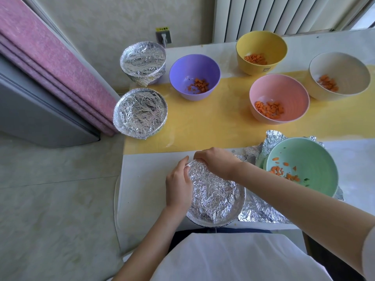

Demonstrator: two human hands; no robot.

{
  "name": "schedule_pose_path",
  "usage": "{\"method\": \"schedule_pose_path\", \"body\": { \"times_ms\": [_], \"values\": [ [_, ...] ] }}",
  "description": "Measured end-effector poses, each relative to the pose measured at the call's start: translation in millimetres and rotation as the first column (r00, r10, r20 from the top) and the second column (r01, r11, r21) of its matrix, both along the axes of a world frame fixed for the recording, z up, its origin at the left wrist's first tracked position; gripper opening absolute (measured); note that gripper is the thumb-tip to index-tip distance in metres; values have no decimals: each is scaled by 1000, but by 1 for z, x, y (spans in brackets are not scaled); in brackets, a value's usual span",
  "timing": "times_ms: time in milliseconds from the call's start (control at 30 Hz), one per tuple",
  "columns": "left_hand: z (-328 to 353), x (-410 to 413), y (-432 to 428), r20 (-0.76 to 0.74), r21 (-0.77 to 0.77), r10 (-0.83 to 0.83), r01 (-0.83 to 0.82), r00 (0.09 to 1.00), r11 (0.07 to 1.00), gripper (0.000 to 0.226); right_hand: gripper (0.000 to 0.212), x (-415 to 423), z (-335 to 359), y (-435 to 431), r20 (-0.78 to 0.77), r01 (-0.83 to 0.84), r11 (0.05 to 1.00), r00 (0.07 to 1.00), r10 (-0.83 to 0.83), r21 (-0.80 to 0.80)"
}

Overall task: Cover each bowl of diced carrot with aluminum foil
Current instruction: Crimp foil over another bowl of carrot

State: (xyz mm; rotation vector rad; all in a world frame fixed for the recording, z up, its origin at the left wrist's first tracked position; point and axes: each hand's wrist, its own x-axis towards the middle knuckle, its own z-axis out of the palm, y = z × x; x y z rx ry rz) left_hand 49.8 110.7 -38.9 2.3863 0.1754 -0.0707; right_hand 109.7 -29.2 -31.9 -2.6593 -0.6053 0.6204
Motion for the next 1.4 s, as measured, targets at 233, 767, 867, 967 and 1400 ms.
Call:
{"method": "schedule_pose_path", "body": {
  "times_ms": [233,767,867,967,1400],
  "values": [
    [2,-9,3,-19,17,23,-23,1000,1000,42,28,1,0,-1,-78,86,976,994,-72,201],
    [-1,8,-1,50,-13,3,-2,999,1000,29,25,3,-5,-12,23,159,980,986,-163,118],
    [-3,9,-2,60,-6,-1,2,998,1000,29,33,3,-3,-11,41,129,991,991,-130,43],
    [-4,9,-4,54,-14,-9,10,998,1000,27,31,2,-3,-10,28,88,992,995,-91,92],
    [-2,-4,4,21,-63,-43,44,999,997,30,32,3,-2,-6,-1,119,981,993,-120,153]
  ]
}}
